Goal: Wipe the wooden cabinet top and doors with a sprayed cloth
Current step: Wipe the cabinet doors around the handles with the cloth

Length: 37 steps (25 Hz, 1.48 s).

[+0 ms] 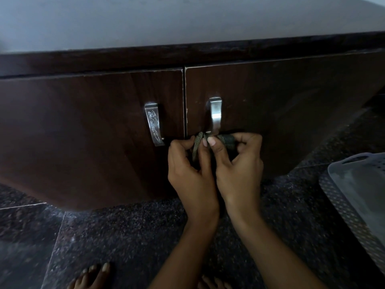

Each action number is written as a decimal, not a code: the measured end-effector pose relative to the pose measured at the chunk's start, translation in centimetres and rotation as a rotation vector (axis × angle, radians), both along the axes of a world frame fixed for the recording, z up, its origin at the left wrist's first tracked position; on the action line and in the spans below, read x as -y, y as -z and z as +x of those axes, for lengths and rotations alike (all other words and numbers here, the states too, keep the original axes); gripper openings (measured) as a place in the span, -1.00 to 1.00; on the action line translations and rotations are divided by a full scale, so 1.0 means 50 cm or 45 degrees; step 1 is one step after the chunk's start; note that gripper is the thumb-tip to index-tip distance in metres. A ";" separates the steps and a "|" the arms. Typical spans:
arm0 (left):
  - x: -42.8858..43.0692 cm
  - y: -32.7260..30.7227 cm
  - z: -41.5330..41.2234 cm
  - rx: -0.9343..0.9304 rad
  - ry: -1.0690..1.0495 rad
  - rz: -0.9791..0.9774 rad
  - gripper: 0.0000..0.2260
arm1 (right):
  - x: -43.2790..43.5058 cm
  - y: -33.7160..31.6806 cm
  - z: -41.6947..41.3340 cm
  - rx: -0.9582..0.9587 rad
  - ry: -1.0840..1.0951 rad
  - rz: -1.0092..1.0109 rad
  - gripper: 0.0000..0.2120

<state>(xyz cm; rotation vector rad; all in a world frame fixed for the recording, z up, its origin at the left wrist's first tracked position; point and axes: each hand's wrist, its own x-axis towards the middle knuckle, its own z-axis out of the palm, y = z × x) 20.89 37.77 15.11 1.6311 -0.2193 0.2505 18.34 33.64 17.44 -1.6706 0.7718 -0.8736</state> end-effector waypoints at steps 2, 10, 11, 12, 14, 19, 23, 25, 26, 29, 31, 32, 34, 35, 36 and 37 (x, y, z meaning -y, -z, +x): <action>0.000 0.000 0.000 -0.050 0.000 -0.015 -0.91 | 0.003 0.001 0.002 -0.044 -0.005 0.011 -0.75; -0.006 -0.015 -0.005 -0.082 0.056 -0.170 -0.84 | -0.006 0.005 -0.014 0.231 -0.120 0.115 -0.76; -0.008 -0.014 -0.004 -0.059 0.067 -0.172 -0.81 | -0.005 0.007 -0.014 0.247 -0.122 0.102 -0.77; -0.008 -0.012 -0.003 -0.052 0.075 -0.161 -0.80 | -0.004 0.009 -0.011 0.252 -0.119 0.104 -0.77; -0.008 -0.008 0.001 -0.059 0.080 -0.113 -0.81 | -0.002 0.014 -0.003 0.231 -0.099 0.129 -0.77; -0.011 -0.007 0.007 -0.079 0.039 -0.009 -0.88 | 0.002 0.019 0.008 0.126 -0.027 0.150 -0.78; -0.018 -0.026 -0.005 -0.050 0.084 -0.134 -0.89 | -0.011 -0.010 -0.011 0.215 -0.038 0.055 -0.77; -0.022 -0.036 -0.009 0.003 0.108 -0.180 -0.92 | -0.014 -0.027 -0.020 0.250 -0.042 -0.004 -0.75; -0.022 -0.042 -0.009 0.016 0.116 -0.193 -0.93 | -0.013 -0.034 -0.021 0.243 -0.041 -0.019 -0.75; -0.020 -0.060 -0.006 0.006 0.126 -0.199 -0.91 | -0.005 -0.059 -0.020 0.144 -0.041 -0.010 -0.76; -0.018 -0.076 -0.003 -0.014 0.130 -0.200 -0.89 | 0.001 -0.077 -0.018 0.077 -0.046 0.002 -0.77; -0.017 -0.085 -0.002 -0.022 0.127 -0.200 -0.89 | 0.005 -0.086 -0.015 0.059 -0.043 0.001 -0.77; -0.013 -0.102 0.003 -0.043 0.118 -0.203 -0.90 | 0.012 -0.106 -0.008 0.033 -0.025 -0.029 -0.76; -0.011 -0.111 0.007 -0.053 0.115 -0.206 -0.91 | 0.014 -0.116 -0.004 0.020 -0.021 -0.054 -0.76; -0.010 -0.117 0.011 -0.059 0.115 -0.200 -0.91 | 0.016 -0.123 -0.001 0.005 -0.024 -0.078 -0.76; -0.009 -0.122 0.014 -0.059 0.116 -0.185 -0.91 | 0.019 -0.129 0.002 -0.012 -0.032 -0.096 -0.78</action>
